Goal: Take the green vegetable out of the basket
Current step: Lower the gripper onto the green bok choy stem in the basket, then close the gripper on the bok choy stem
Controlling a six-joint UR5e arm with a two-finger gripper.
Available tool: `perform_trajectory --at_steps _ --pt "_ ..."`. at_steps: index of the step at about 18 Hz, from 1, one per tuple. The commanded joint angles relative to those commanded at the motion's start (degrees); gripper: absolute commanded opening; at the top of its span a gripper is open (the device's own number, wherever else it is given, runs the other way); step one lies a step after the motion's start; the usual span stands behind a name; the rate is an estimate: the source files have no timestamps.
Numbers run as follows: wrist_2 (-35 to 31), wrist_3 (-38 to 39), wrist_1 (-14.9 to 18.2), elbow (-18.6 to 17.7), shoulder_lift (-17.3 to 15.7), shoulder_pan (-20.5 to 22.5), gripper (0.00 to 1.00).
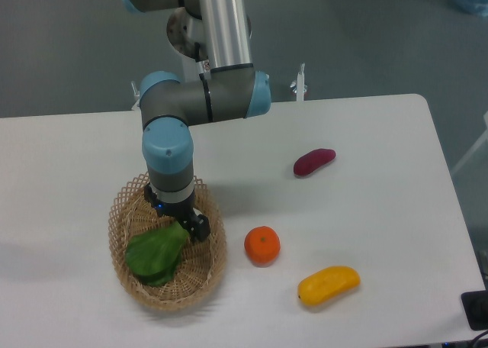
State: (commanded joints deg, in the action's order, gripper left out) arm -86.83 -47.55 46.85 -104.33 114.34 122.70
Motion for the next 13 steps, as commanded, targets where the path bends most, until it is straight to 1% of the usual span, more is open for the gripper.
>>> perform_trajectory --at_steps 3,4,5,7,10,13 --pt "-0.09 0.35 -1.15 0.09 0.53 -0.62 1.00" --pt "-0.09 0.53 -1.32 0.09 0.53 -0.62 0.97" --pt "-0.09 0.61 -1.33 0.17 0.62 -0.62 0.92" --pt "-0.09 0.79 -1.41 0.17 0.62 -0.62 0.86" --pt "-1.75 0.88 -1.41 0.00 0.70 -0.70 0.86" --pt "-2.02 0.88 -1.41 0.09 0.79 -1.06 0.86"
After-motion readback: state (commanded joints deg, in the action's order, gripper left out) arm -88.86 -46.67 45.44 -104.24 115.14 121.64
